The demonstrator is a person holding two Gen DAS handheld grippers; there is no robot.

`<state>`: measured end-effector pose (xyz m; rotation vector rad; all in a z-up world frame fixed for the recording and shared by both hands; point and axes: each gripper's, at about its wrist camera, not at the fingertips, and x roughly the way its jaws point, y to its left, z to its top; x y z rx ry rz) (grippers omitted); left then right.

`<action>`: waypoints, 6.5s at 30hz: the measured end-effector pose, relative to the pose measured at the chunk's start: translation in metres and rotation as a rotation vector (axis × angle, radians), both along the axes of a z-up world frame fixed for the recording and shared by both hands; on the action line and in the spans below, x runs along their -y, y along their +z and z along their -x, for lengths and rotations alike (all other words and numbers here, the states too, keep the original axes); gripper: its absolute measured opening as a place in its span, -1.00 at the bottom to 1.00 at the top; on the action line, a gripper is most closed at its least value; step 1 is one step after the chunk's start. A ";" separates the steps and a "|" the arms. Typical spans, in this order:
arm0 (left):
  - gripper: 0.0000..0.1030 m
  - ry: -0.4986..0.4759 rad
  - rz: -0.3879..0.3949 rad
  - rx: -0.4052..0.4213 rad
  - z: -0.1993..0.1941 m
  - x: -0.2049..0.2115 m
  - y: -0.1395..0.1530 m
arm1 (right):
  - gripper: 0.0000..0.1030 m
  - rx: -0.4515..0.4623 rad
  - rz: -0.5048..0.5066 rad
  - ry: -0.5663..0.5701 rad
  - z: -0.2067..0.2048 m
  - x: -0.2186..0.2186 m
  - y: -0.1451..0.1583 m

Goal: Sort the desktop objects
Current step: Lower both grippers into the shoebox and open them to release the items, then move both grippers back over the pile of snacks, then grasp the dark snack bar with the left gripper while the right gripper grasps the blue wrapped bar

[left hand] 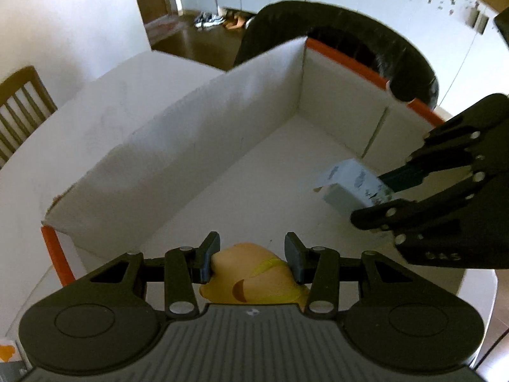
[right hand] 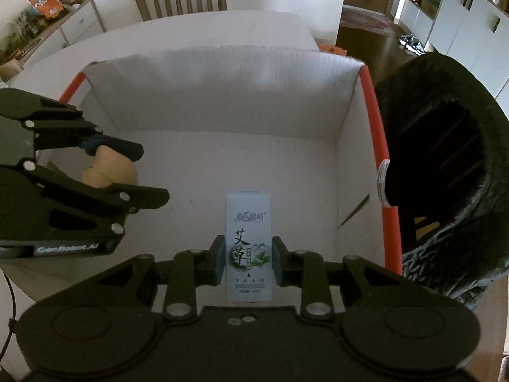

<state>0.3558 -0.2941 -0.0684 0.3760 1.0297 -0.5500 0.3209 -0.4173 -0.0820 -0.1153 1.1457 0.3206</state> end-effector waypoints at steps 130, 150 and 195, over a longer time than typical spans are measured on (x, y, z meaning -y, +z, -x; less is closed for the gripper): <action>0.97 0.606 0.189 0.131 0.200 -0.378 0.010 | 0.62 0.127 -0.168 0.114 0.120 -0.285 0.045; 0.84 0.693 0.166 0.116 0.181 -0.378 -0.026 | 0.50 0.069 -0.151 0.125 0.096 -0.349 0.010; -0.38 0.685 0.152 0.104 0.191 -0.369 -0.024 | -0.27 0.027 -0.137 0.141 0.100 -0.358 0.003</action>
